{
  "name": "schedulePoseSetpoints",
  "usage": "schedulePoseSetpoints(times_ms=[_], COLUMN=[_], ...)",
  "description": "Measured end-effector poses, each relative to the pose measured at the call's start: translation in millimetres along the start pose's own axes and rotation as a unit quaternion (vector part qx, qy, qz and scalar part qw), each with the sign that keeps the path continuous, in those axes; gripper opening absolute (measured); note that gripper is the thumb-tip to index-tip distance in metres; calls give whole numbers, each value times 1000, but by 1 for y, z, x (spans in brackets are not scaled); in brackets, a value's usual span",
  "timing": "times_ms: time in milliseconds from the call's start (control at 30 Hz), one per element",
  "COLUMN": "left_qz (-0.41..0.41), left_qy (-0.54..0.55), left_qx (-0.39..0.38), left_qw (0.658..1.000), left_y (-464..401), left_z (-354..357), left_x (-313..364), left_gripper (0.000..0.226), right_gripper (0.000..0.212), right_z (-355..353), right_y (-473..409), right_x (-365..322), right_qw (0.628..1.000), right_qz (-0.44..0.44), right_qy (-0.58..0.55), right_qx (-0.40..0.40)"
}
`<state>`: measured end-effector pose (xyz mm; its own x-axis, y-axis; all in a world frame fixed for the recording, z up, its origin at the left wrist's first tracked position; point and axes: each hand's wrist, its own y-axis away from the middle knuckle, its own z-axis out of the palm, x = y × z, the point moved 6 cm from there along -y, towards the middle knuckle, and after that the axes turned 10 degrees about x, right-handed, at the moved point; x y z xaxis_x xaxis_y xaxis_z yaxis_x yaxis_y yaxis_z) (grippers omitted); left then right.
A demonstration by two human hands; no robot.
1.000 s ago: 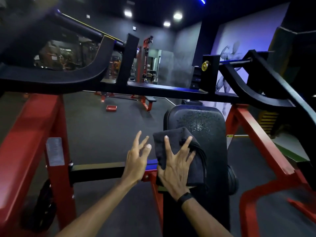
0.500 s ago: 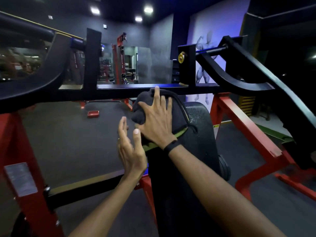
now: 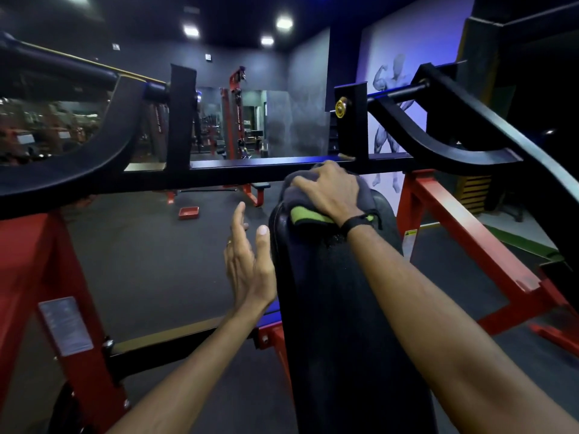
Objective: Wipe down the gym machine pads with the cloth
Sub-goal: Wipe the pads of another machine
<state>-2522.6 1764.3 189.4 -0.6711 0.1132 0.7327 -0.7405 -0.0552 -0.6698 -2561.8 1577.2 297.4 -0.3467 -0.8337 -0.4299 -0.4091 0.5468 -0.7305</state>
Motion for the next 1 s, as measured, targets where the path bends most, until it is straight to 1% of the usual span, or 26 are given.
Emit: schedulePoseSetpoints(times_ms=[100,200,267,367,400,500,600,667,733,900,1000], left_qz=[-5,-5,15,32,38,47,59,67,69,79,78], left_qy=[-16,-35,-37,-45,-51,-63,-62,-68,-80,-90,-93], left_qx=[-22,-57,-56,-39,-37,-28,-9,0,3,5,7], left_qw=[1000,998,998,998,997,997,996,995,994,993,993], left_y=[0,2,5,7,3,7,8,8,10,12,11], left_z=[14,43,56,62,60,58,56,55,54,54,54], left_x=[2,2,1,-7,-6,-5,-2,-2,-2,-1,-3], left_gripper=[65,64,61,57,57,56,56,54,52,55,53], right_gripper=[61,45,34,34,36,57,57,65,73,74,83], right_z=[-20,-29,-29,-24,-23,-21,-18,-15,-13,-14,-14], right_y=[-8,-9,-3,13,15,30,61,93,129,205,244], right_x=[54,108,135,157,157,169,186,199,211,230,238], right_qw=[997,982,967,954,949,935,921,917,916,925,927], right_qz=[56,134,181,200,203,208,224,238,241,241,257], right_qy=[-51,-117,-163,-201,-213,-249,-273,-269,-264,-234,-202], right_qx=[35,62,71,96,110,141,164,175,184,180,181])
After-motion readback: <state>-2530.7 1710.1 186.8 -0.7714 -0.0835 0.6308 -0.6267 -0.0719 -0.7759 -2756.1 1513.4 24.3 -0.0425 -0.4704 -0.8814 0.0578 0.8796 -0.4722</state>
